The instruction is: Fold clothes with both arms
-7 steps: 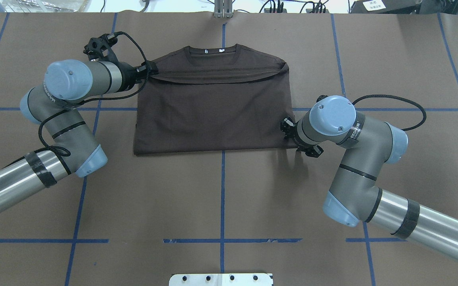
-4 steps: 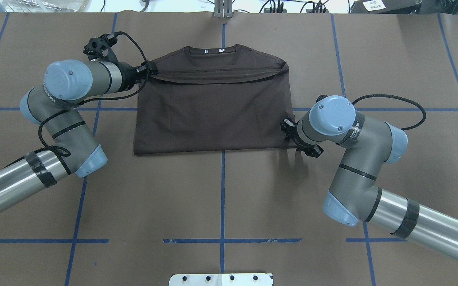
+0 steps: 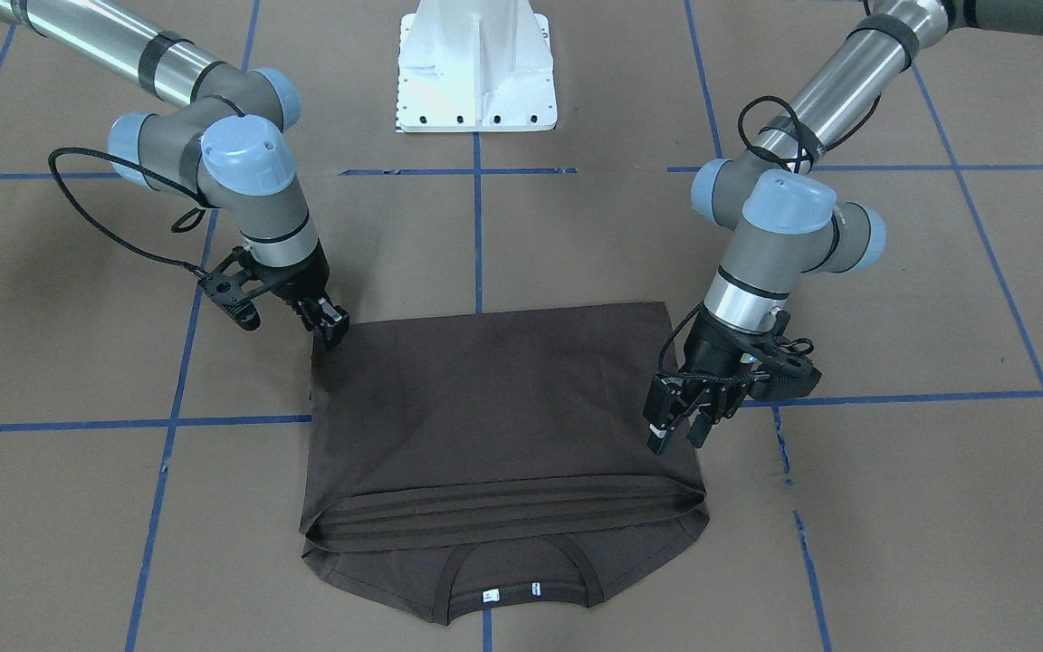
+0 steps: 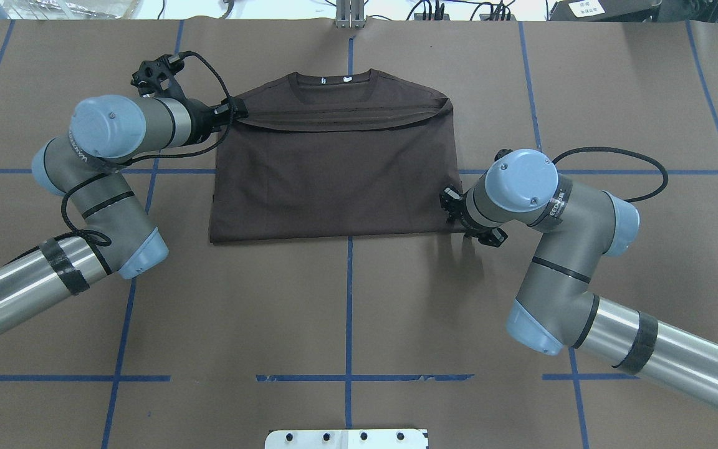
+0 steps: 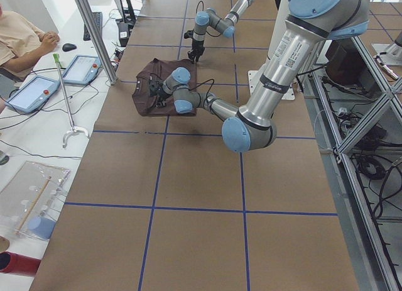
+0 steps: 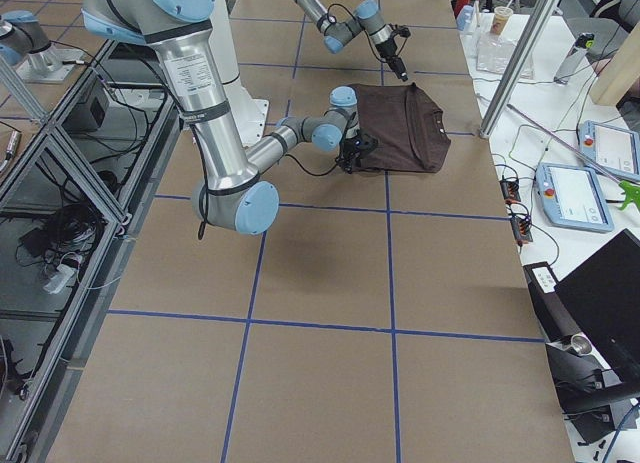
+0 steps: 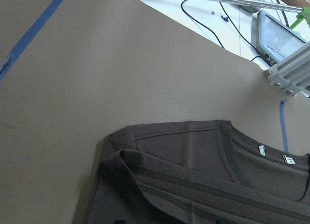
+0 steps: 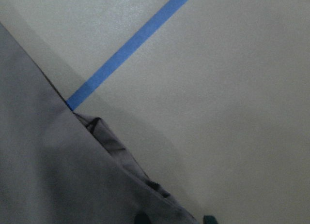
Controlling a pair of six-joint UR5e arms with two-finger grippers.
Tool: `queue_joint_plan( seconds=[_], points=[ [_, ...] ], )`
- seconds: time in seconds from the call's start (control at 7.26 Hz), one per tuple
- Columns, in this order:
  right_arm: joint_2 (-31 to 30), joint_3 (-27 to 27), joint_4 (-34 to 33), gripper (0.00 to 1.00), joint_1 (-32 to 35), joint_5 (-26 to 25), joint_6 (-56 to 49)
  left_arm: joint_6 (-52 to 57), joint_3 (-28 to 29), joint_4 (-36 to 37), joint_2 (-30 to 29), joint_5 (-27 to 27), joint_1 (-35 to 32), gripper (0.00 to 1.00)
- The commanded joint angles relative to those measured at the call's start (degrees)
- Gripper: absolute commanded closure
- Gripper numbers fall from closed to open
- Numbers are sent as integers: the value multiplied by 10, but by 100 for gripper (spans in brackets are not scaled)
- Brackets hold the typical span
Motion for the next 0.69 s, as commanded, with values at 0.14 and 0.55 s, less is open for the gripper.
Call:
queue_joint_plan(
  seconds=[0.14, 0.55],
  points=[
    [0, 4, -1, 100, 0, -5, -12, -1, 4, -1, 0, 0, 0, 29],
    [0, 3, 1, 100, 13, 3, -54, -1, 4, -3, 8, 0, 1, 29]
  ],
)
